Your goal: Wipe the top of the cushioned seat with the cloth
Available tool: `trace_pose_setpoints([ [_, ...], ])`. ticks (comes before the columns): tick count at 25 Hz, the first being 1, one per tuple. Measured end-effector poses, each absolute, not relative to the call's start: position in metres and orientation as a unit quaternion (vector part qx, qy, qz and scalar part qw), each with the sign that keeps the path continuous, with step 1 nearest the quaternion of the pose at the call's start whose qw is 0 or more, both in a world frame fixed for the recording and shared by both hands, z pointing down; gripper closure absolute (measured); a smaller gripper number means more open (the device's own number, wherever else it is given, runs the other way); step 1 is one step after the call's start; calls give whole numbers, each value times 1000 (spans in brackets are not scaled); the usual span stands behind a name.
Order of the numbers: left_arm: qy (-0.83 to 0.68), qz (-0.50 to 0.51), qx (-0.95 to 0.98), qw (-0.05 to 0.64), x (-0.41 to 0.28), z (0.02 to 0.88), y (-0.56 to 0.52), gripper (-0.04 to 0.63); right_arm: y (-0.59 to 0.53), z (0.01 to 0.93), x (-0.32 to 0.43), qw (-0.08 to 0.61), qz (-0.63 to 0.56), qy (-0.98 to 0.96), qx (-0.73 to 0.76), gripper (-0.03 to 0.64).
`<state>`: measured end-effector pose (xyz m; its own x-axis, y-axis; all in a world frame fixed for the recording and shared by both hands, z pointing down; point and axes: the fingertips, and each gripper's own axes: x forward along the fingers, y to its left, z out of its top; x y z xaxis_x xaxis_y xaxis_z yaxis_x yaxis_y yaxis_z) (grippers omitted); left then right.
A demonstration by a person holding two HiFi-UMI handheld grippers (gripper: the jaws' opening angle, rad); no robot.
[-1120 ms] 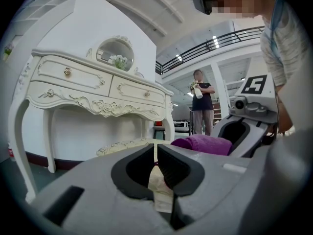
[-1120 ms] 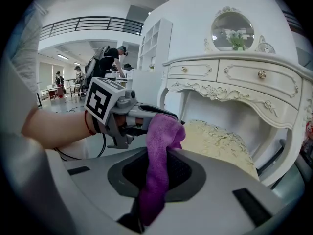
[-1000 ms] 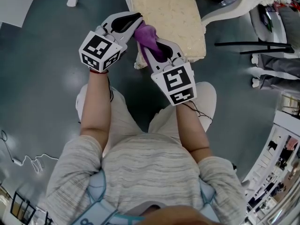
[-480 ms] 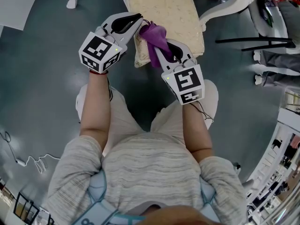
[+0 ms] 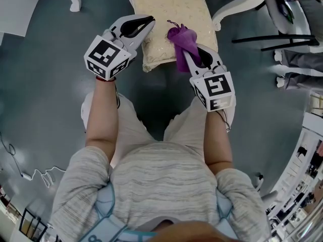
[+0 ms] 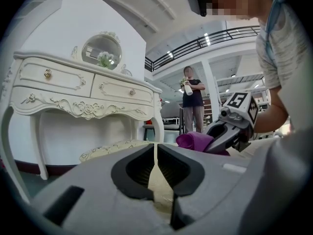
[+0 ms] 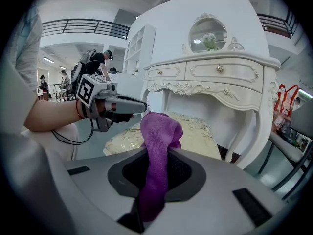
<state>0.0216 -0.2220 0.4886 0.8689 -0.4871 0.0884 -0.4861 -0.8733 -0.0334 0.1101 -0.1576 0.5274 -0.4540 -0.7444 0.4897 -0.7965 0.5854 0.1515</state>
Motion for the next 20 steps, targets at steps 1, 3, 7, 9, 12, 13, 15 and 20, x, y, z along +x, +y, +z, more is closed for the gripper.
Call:
trace_pose_setpoints([
  [1, 249, -47, -967, 5, 24, 489, -221, 580, -158, 528, 116, 261, 52, -849, 457, 558],
  [3, 242, -47, -969, 7, 28, 488, -218, 581, -159, 528, 126, 258, 57, -844, 468, 558],
  [7, 223, -49, -974, 9, 40, 487, -211, 581, -160, 530, 144, 255, 66, -833, 486, 558],
  [9, 213, -53, -975, 11, 47, 487, -209, 581, -162, 530, 154, 259, 66, -827, 495, 558],
  [12, 196, -53, -979, 14, 56, 482, -207, 581, -166, 531, 170, 264, 72, -817, 508, 558],
  [13, 192, -51, -980, 13, 58, 481, -206, 580, -166, 531, 174, 265, 75, -814, 511, 558],
  [15, 186, -48, -981, 10, 62, 478, -206, 580, -167, 533, 182, 267, 80, -809, 517, 558],
  [20, 175, -56, -983, 1, 78, 480, -205, 581, -169, 533, 203, 268, 88, -794, 538, 558],
])
